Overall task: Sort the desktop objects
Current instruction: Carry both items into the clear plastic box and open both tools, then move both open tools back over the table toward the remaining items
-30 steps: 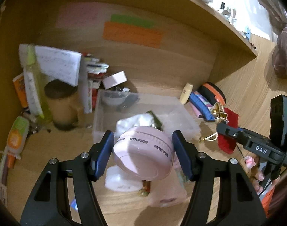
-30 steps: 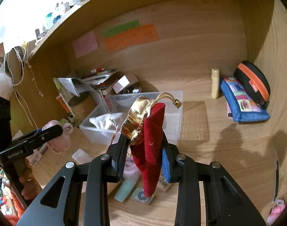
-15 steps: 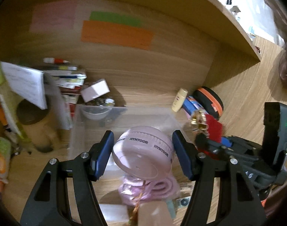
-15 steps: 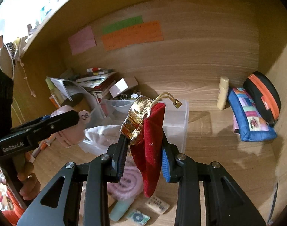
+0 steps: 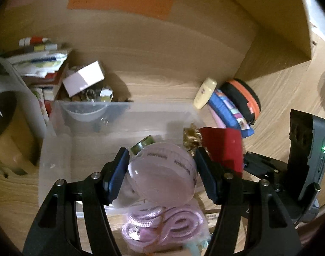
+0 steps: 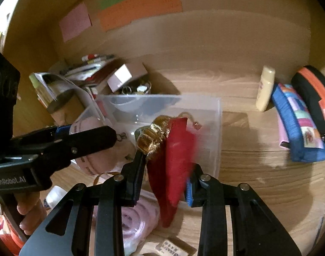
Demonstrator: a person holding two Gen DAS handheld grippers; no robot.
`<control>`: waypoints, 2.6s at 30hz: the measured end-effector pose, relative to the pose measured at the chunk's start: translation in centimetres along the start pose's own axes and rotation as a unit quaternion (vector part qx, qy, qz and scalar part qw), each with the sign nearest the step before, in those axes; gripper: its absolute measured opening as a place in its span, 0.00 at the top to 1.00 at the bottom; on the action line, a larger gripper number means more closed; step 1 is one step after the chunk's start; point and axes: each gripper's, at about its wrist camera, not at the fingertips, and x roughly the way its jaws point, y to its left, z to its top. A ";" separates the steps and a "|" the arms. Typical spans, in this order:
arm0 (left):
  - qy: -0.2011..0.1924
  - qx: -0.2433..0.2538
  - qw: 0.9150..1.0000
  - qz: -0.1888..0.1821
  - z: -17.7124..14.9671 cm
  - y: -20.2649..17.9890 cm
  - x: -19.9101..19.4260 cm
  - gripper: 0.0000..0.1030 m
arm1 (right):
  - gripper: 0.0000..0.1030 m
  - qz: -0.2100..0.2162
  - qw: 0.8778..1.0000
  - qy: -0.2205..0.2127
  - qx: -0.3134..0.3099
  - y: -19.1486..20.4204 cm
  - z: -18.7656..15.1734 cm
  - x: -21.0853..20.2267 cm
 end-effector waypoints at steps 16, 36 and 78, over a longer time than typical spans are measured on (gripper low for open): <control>0.031 -0.001 0.999 0.017 -0.4 0.1 1.3 0.34 | 0.58 -0.046 0.998 0.024 -0.026 0.7 -0.9 1.8; -0.084 0.021 0.992 0.087 -1.3 -0.6 -8.4 0.10 | 0.19 -0.039 0.997 -0.059 -0.036 2.6 -1.2 -5.3; 0.061 -0.025 0.972 0.227 -17.4 9.4 -8.8 0.07 | 0.14 -0.085 0.993 0.057 0.061 -2.6 -11.9 -4.6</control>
